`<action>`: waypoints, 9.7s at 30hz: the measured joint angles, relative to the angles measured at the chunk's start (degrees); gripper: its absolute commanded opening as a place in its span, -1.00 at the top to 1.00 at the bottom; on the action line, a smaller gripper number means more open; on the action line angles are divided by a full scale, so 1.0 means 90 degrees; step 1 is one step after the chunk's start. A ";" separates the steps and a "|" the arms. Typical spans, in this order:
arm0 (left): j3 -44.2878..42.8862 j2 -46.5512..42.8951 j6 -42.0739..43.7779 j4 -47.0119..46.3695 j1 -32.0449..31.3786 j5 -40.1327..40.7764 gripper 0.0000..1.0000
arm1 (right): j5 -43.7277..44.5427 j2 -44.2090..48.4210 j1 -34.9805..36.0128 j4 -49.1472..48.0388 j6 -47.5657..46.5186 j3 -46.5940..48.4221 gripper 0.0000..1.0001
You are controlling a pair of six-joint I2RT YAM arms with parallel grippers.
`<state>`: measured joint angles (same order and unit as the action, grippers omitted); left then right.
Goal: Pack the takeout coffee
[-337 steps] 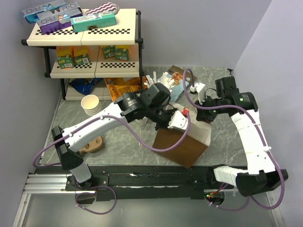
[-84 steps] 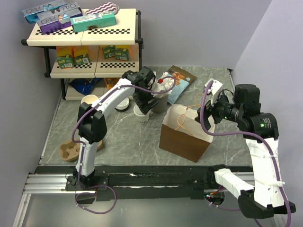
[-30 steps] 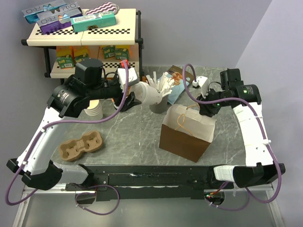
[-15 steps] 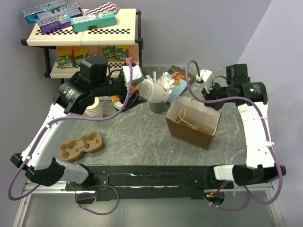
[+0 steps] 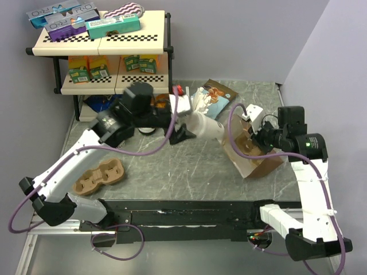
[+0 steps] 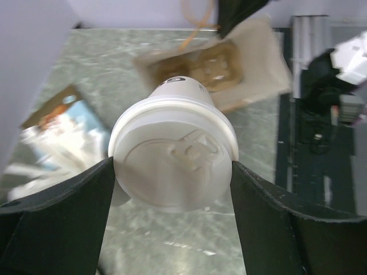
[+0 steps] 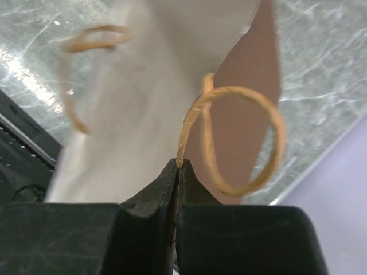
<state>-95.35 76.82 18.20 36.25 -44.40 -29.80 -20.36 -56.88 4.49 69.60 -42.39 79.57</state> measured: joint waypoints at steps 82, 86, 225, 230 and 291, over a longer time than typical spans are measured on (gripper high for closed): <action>0.2436 0.0746 0.2637 -0.2397 -0.2679 0.2137 0.99 | -0.1537 0.1462 0.0476 -0.1100 0.0401 -0.0860 1.00; 0.2256 0.1022 0.3293 -0.2256 -0.2788 0.2358 0.99 | -0.1552 0.1569 0.0544 -0.1073 0.0308 -0.0954 1.00; 0.1234 0.3259 0.4439 -0.2693 -0.2686 0.4095 0.99 | -0.1780 0.1205 0.0911 -0.1647 0.1379 -0.1100 1.00; 0.1243 0.3092 0.4318 -0.2385 -0.2686 0.4014 0.99 | -0.1953 0.1030 0.0899 -0.1503 0.1622 -0.0925 1.00; 0.1112 0.3453 0.4651 -0.2854 -0.2628 0.3874 0.99 | -0.1484 0.1052 0.0656 -0.1734 0.2710 -0.1251 1.00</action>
<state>-85.34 107.90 60.05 10.57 -68.05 5.06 -33.71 -47.42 10.39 54.00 -18.00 68.31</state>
